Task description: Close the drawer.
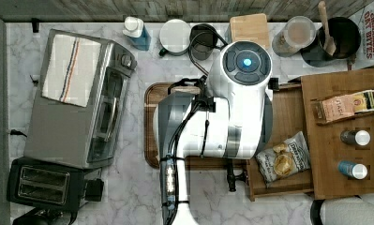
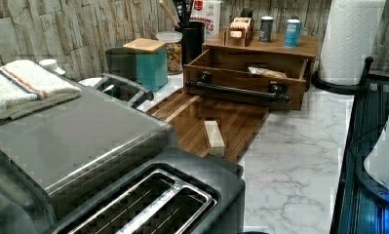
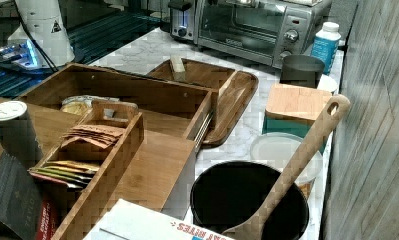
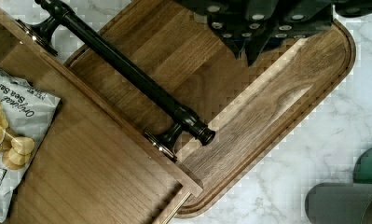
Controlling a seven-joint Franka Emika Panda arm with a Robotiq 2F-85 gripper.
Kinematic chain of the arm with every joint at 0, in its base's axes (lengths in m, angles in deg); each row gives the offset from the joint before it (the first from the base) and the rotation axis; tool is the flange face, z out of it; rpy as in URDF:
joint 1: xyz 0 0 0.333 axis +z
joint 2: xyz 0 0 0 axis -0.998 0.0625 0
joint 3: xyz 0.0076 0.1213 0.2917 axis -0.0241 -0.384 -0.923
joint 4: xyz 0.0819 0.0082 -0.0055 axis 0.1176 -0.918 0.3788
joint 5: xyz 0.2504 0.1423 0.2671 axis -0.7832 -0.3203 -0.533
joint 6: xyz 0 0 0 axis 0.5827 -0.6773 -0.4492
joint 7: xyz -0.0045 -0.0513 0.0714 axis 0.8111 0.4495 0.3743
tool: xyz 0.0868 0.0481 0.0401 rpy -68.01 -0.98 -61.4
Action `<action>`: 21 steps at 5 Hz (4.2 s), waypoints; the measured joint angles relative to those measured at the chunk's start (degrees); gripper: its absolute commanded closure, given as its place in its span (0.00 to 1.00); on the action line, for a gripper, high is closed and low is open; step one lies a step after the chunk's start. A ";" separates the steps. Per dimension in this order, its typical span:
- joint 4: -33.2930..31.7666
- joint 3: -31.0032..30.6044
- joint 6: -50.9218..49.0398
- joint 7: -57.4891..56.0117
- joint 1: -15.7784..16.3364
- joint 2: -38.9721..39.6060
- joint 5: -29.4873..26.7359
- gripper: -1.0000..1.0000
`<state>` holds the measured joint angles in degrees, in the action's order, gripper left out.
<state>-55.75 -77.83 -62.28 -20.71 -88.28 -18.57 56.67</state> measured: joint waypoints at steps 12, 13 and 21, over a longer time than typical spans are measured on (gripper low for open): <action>-34.36 -0.90 35.50 -37.85 2.28 -0.75 9.40 1.00; -35.47 -1.33 38.30 -36.98 2.49 0.55 9.46 1.00; -36.03 1.60 37.99 -71.30 -8.62 1.67 -1.85 1.00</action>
<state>-91.79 -76.23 -24.29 -92.02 -96.90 -16.90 54.83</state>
